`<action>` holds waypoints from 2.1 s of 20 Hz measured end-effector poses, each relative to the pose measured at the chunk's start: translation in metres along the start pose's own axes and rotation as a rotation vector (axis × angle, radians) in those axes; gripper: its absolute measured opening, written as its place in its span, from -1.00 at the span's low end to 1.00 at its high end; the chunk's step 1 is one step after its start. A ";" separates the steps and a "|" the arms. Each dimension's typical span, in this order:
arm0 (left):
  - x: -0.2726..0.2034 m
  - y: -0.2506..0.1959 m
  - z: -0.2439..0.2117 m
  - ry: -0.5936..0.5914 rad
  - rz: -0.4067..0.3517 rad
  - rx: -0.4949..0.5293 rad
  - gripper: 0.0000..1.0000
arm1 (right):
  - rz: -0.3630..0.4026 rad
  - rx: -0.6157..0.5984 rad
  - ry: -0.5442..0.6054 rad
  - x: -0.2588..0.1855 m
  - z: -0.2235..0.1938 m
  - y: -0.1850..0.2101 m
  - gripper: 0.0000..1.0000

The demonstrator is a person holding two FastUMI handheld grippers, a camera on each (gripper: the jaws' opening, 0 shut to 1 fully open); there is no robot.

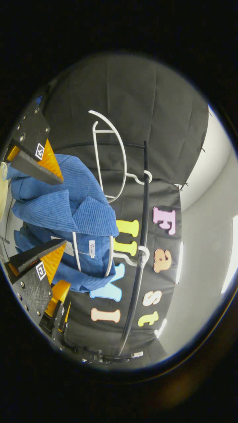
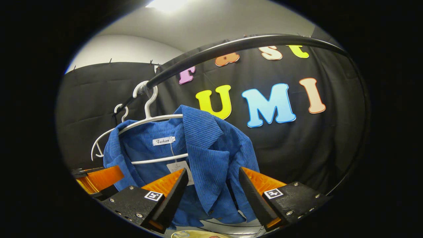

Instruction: Grasp the clothes on the hanger with both hands and then place them into the laundry hamper below.

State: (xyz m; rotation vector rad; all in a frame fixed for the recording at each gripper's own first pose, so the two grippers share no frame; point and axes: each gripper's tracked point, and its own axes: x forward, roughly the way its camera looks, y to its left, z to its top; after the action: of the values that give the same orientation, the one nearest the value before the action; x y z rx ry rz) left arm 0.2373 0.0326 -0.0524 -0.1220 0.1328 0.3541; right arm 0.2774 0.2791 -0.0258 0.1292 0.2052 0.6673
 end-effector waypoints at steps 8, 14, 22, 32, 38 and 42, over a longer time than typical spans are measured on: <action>0.032 0.008 -0.012 0.009 0.122 0.031 0.86 | 0.049 0.016 0.087 0.034 -0.024 -0.001 0.91; 0.049 0.019 -0.018 0.008 0.195 0.057 0.87 | 0.032 0.016 0.100 0.062 -0.031 -0.008 0.91; 0.051 0.022 -0.017 -0.006 0.175 0.034 0.01 | 0.073 -0.031 0.080 0.074 -0.031 0.003 0.14; 0.036 0.014 -0.013 -0.019 0.059 -0.057 -0.94 | 0.124 0.053 0.056 0.058 -0.021 -0.004 -1.00; 0.019 0.016 0.009 -0.046 0.002 -0.045 -0.96 | 0.035 0.065 0.019 0.047 -0.007 -0.021 -1.00; 0.010 0.024 0.026 -0.063 -0.006 -0.053 -0.94 | -0.021 0.060 -0.010 0.044 0.009 -0.036 -1.00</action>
State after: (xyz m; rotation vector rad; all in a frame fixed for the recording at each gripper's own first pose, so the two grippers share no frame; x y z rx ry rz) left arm 0.2409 0.0619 -0.0311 -0.1630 0.0605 0.3553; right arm 0.3347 0.2776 -0.0303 0.1875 0.2163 0.6397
